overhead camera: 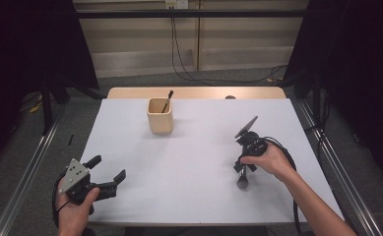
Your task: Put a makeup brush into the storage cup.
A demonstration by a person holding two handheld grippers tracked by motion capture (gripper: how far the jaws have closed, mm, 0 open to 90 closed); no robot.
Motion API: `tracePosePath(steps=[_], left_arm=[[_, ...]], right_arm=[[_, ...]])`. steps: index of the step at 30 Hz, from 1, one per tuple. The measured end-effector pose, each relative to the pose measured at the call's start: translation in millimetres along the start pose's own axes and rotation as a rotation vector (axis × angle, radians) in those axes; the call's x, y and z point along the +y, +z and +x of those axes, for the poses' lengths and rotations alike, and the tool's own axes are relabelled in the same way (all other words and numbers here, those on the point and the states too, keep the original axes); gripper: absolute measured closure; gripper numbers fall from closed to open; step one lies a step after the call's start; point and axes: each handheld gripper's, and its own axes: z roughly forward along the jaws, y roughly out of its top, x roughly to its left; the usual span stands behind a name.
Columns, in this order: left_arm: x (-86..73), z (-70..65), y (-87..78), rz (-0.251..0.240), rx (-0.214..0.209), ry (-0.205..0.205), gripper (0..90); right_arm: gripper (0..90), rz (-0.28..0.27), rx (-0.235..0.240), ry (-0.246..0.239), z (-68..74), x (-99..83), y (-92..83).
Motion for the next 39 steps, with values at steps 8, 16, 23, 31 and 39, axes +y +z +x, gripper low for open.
tracePosePath(steps=[8,16,23,31,39], left_arm=[[-0.5,0.7,-0.3,0.003,-0.003,-0.002,2.9],[-0.2,0.4,0.7,0.006,-0.005,0.001,2.9],[-0.4,0.2,0.9,0.007,-0.007,0.002,2.9],[-0.2,0.4,0.7,0.006,-0.008,0.002,2.9],[-0.1,0.7,2.1,0.004,-0.003,-0.002,2.9]], right_arm=[[43.6,0.010,-0.010,0.032,-1.5,-0.1,2.0],[47.5,0.038,-0.057,-0.004,6.4,-0.9,3.5],[63.5,0.066,-0.094,-0.013,5.9,-0.8,2.7],[72.3,0.067,-0.107,-0.017,5.9,-1.7,2.0],[72.7,0.055,-0.087,-0.005,2.3,-2.5,0.9]])
